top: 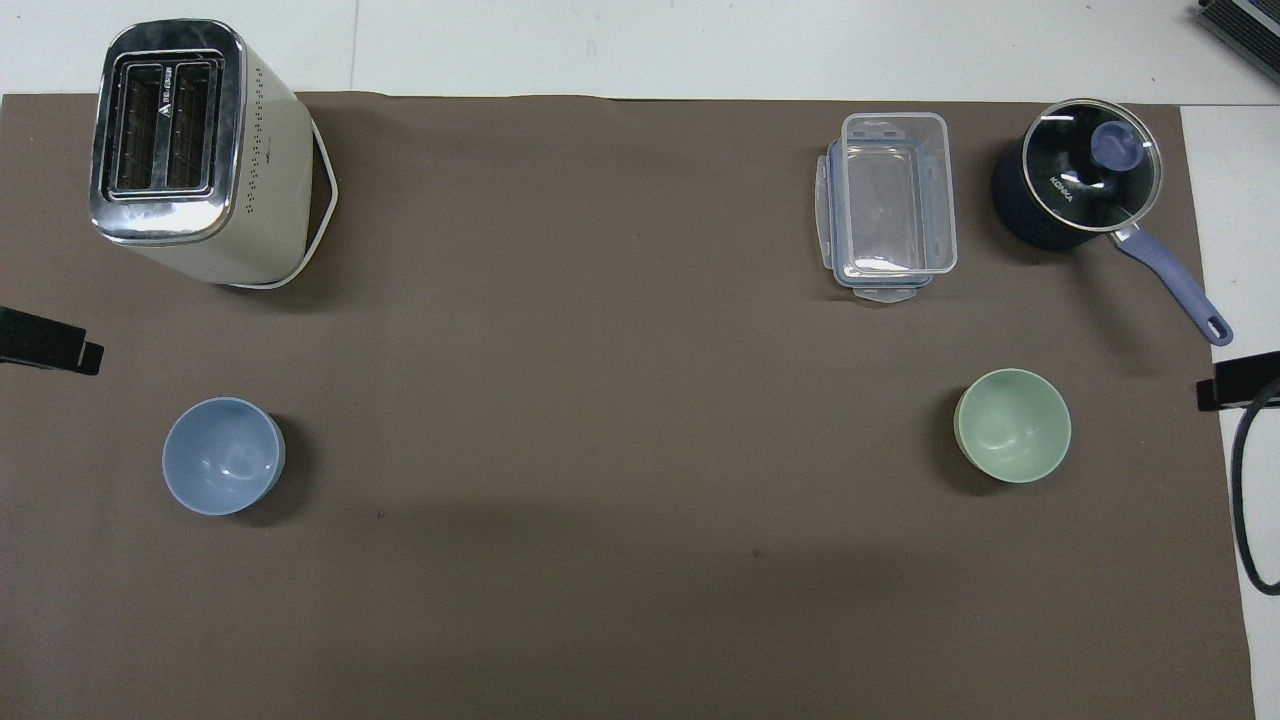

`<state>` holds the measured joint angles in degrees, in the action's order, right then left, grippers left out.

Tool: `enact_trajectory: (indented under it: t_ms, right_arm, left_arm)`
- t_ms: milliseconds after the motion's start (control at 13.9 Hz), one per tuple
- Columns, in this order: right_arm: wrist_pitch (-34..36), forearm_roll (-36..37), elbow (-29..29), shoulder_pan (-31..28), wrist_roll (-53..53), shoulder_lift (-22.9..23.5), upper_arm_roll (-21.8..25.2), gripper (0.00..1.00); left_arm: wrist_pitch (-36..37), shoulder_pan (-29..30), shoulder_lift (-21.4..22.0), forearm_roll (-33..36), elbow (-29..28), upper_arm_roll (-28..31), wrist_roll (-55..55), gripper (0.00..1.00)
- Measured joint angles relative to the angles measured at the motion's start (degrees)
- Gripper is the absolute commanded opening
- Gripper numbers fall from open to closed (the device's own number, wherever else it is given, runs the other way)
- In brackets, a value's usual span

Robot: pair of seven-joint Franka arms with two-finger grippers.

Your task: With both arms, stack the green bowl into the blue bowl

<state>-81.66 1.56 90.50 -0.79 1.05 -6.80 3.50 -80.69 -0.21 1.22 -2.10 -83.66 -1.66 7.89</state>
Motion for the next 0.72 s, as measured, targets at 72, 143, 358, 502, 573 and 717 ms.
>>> enact_trajectory:
  t_ms: [72,143,358,502,573,717]
  right_arm:
    - [0.0,0.0,0.0,0.0,0.0,0.0,0.0,1.00]
    - [0.0,0.0,0.1,0.0,0.0,0.0,0.0,1.00]
    - [0.0,0.0,0.1,0.0,0.0,0.0,0.0,1.00]
    - [0.0,0.0,0.2,0.0,0.0,0.0,0.0,1.00]
    - [0.0,0.0,0.2,0.0,0.0,0.0,0.0,1.00]
    - [0.0,0.0,0.2,0.0,0.0,0.0,0.0,1.00]
  left_arm:
    - [0.0,0.0,0.0,0.0,0.0,0.0,0.0,1.00]
    - [0.0,0.0,0.0,0.0,0.0,0.0,0.0,1.00]
    - [0.0,0.0,0.0,0.0,0.0,-0.1,0.0,1.00]
    - [0.0,-0.1,0.0,0.0,0.0,-0.4,0.0,1.00]
    - [0.0,-0.1,0.0,0.0,0.0,-0.5,0.0,1.00]
    - [0.0,-0.1,0.0,0.0,0.0,-0.7,0.0,1.00]
